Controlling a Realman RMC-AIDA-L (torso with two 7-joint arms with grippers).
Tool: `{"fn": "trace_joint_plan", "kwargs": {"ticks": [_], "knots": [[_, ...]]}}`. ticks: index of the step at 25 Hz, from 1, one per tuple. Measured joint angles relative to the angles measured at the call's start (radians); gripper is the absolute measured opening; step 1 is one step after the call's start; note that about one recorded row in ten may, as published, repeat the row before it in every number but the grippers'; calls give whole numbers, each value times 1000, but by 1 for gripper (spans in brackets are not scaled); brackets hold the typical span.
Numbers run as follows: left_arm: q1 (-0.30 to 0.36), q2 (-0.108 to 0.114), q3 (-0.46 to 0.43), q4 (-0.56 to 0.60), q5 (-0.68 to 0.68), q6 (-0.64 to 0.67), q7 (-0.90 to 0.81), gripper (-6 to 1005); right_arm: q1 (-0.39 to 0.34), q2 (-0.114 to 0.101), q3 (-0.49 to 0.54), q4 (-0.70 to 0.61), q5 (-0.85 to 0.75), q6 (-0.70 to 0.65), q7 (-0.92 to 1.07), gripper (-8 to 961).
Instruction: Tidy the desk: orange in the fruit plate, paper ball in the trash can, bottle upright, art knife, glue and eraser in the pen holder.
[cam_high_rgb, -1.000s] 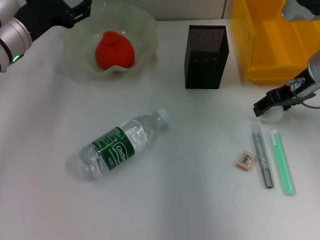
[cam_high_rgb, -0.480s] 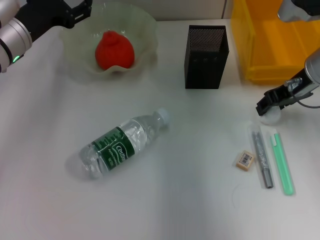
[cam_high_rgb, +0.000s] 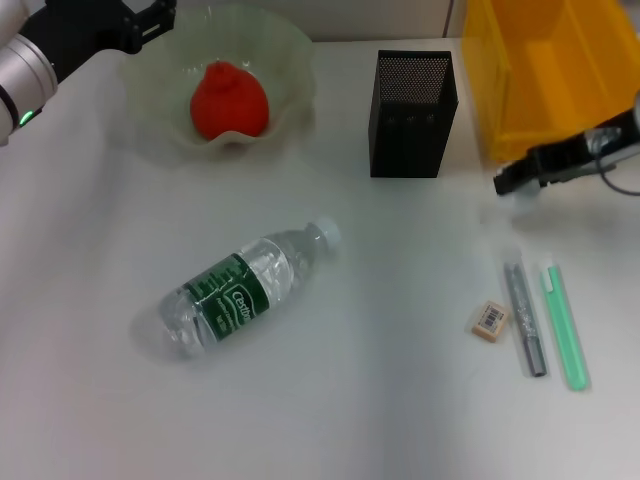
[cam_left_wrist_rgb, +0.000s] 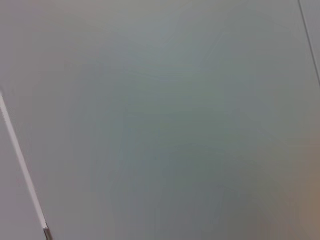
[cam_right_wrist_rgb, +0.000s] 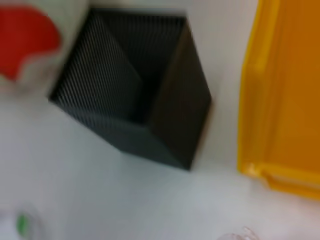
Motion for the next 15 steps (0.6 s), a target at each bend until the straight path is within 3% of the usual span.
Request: {"fn": "trace_joint_plan", "kwargs": {"ticks": [6,15], "knots": [[6,1,-1,10,-9,-6,0,844,-62,-47,91,-2,224,7,-104,442],[9,2,0,11,-10,-2,0,844,-77,-55,188,58,326,75,-223,444]]}}
